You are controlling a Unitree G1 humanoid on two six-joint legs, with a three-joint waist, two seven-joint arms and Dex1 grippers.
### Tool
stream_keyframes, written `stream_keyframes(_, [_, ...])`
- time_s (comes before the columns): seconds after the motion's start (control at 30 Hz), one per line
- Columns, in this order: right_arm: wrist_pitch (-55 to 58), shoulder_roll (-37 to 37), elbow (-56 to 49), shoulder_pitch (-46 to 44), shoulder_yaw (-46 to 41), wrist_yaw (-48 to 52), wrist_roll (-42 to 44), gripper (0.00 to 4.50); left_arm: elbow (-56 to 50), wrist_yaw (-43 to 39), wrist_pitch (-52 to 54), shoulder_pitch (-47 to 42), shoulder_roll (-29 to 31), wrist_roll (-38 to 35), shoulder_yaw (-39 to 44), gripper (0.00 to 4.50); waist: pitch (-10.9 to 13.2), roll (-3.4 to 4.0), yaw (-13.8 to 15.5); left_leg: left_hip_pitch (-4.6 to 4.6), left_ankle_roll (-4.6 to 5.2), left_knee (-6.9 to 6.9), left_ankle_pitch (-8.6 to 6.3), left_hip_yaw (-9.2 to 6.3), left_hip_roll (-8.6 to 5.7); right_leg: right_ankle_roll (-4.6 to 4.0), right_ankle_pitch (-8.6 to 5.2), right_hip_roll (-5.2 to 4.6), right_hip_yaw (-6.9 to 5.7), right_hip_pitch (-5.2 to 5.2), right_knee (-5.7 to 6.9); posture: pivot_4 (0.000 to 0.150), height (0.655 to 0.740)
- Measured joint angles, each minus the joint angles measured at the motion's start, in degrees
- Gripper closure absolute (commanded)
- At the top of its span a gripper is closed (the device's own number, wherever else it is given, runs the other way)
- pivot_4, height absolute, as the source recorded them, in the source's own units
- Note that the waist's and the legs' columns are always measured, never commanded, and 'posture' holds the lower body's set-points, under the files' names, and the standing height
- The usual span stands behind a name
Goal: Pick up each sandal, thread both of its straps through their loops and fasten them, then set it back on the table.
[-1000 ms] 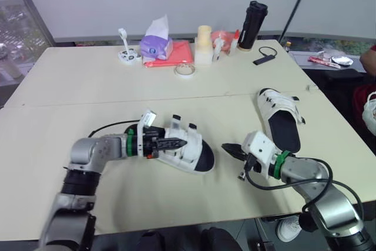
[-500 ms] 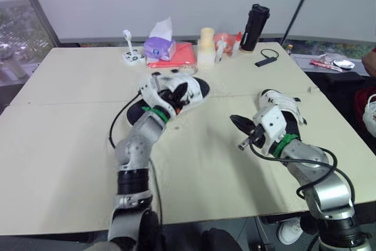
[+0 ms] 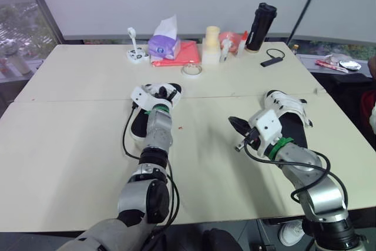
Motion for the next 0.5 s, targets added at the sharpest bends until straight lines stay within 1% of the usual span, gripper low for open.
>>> stream_keyframes(0.17, [0.53, -0.21, -1.12, 0.79, -0.03, -0.17, 0.0, 4.5, 2.93, 0.22, -2.74, -0.61, -0.08, 0.02, -0.05, 4.48, -0.05, 0.08, -0.12, 0.07, 0.01, 0.12, 0.0, -0.05, -0.05, 0.06, 0.03, 0.0, 0.01, 0.14, 0.04, 0.15, 0.7394])
stream_keyframes(0.23, [0.57, -0.26, -1.12, 0.85, -0.04, -0.17, 0.0, 4.5, 3.57, -0.05, -3.16, -0.77, -0.1, 0.07, -0.11, 3.64, -0.1, 0.15, -0.1, 0.07, 0.01, 0.14, 0.0, -0.09, -0.07, 0.06, 0.04, 0.0, 0.01, 0.16, 0.04, 0.15, 0.7394])
stream_keyframes(0.27, [0.58, -0.28, -1.12, 0.85, -0.03, -0.17, 0.01, 4.5, 3.74, -0.15, -3.05, -0.76, -0.1, 0.14, -0.24, 3.33, -0.11, 0.18, -0.08, 0.06, 0.01, 0.15, 0.0, -0.11, -0.09, 0.06, 0.04, 0.0, 0.01, 0.17, 0.04, 0.15, 0.7394])
stream_keyframes(0.4, [0.58, -0.3, -1.12, 0.91, -0.01, -0.13, 0.01, 4.5, 3.26, -0.16, -0.64, 0.04, -0.09, 0.3, -1.88, 1.46, -0.11, 0.18, -0.1, -0.04, 0.01, 0.28, 0.0, -0.24, -0.12, 0.08, 0.04, 0.0, 0.0, 0.16, 0.06, 0.15, 0.7394])
stream_keyframes(0.5, [0.58, -0.29, -1.12, 1.42, 0.05, -0.1, 0.01, 4.5, -1.27, 1.53, 1.15, 2.04, 0.17, 0.58, -3.36, 0.01, -0.11, 0.18, -0.21, -0.04, 0.01, 0.3, 0.0, -0.26, -0.12, 0.1, 0.05, -0.01, 0.01, 0.17, 0.09, 0.15, 0.7394])
